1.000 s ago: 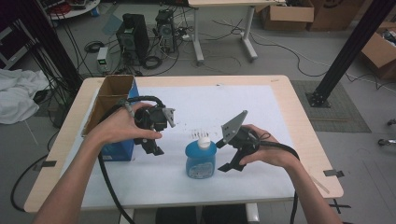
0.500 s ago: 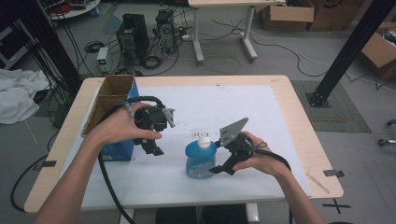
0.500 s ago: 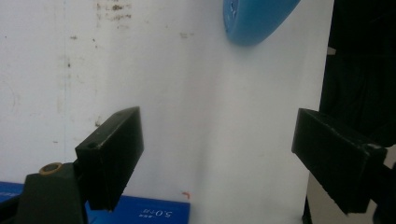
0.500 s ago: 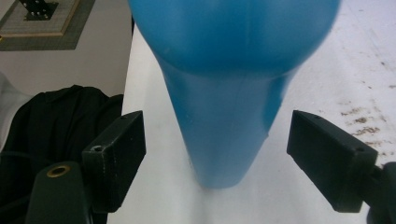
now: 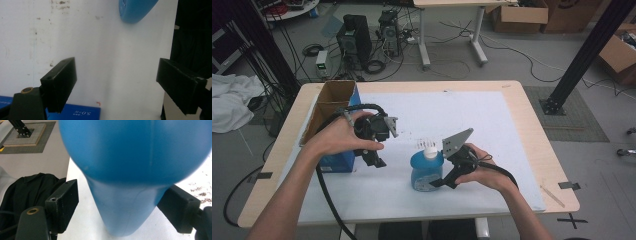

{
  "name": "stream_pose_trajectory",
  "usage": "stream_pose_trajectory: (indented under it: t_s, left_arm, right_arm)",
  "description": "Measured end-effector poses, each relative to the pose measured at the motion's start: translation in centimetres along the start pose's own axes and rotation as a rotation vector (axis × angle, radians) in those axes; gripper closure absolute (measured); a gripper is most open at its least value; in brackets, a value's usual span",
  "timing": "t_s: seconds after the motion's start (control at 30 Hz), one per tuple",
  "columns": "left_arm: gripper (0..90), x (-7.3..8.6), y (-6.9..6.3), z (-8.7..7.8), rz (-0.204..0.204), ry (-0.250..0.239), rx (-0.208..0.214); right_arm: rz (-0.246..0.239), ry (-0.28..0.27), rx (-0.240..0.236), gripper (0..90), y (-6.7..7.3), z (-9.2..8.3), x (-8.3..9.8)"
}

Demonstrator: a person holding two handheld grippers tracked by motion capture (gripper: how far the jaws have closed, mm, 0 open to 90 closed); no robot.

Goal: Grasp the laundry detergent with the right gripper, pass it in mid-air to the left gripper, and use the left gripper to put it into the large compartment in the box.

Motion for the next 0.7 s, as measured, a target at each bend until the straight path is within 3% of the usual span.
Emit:
stream_pose_trajectory:
  t_s: [0.7]
  left_arm:
    - [17.4,0.33,-0.21,0.18,-0.018,-0.012,0.003]
  right_arm:
    - [-0.008,-0.02,0.012,30.9,-0.06,0.75,-0.27]
Point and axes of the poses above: each handheld gripper's, and its own axes: z roughly forward along the jaws, x roughly out of its underside, y roughly to its left, the point moved 1 cm from there along z, roughly forward along the jaws, and after that the axes turned 15 degrees about y, right-handed, at the moved point
